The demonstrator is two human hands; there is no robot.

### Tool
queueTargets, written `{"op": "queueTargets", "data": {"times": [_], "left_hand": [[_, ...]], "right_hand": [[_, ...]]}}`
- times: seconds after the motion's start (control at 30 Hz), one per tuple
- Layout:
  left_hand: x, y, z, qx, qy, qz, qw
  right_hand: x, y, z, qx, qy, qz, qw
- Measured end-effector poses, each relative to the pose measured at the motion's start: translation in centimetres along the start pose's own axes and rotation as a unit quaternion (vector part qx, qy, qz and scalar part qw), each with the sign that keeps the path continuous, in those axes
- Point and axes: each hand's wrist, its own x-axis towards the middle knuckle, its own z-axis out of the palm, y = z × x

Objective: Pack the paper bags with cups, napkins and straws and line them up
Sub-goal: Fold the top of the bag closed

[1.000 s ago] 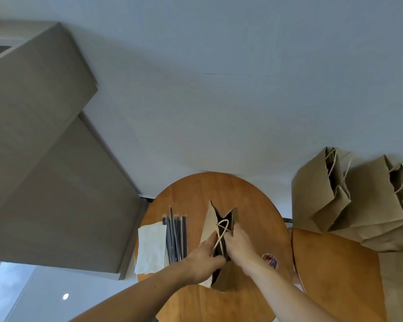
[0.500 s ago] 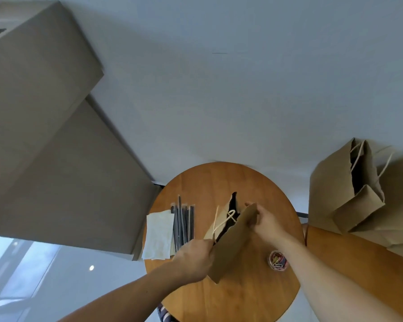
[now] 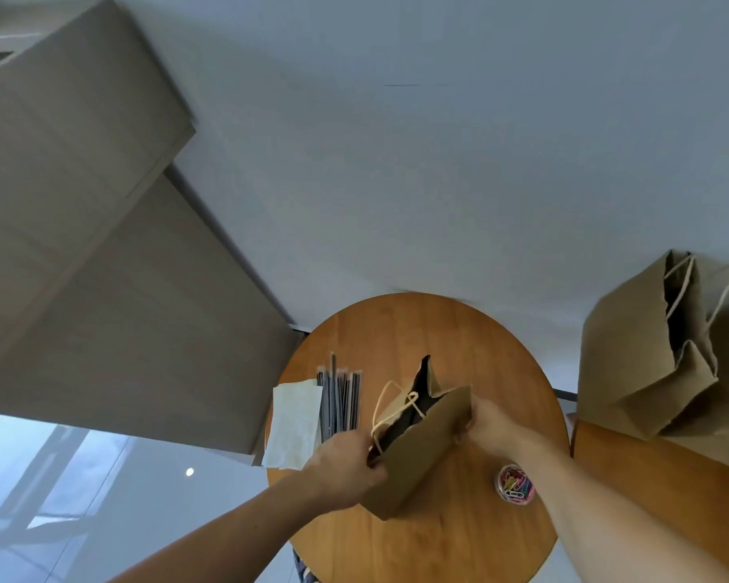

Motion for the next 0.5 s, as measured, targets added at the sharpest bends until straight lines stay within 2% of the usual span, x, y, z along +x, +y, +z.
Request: {"op": "queueTargets", "data": {"times": [0.2,0.4,0.5], "left_hand": [[-0.3,0.2,0.9,0.000,0.007,0.002,1.000],[-0.4,1.0,-0.4,0.026,0.059,0.010,0.998],[0.0,1.9,-1.6,0.023,0.041,0.029,0.998]], "right_hand": [[-0.1,-0.2,0.7,-0.008,0.015,-0.008,1.000],[-1.4,-1.0,-0.6,0.065,0.047,-0.037,0.996],[-2.2,-2.7,-2.4,0.046,0.070,-0.075,0.994]]}}
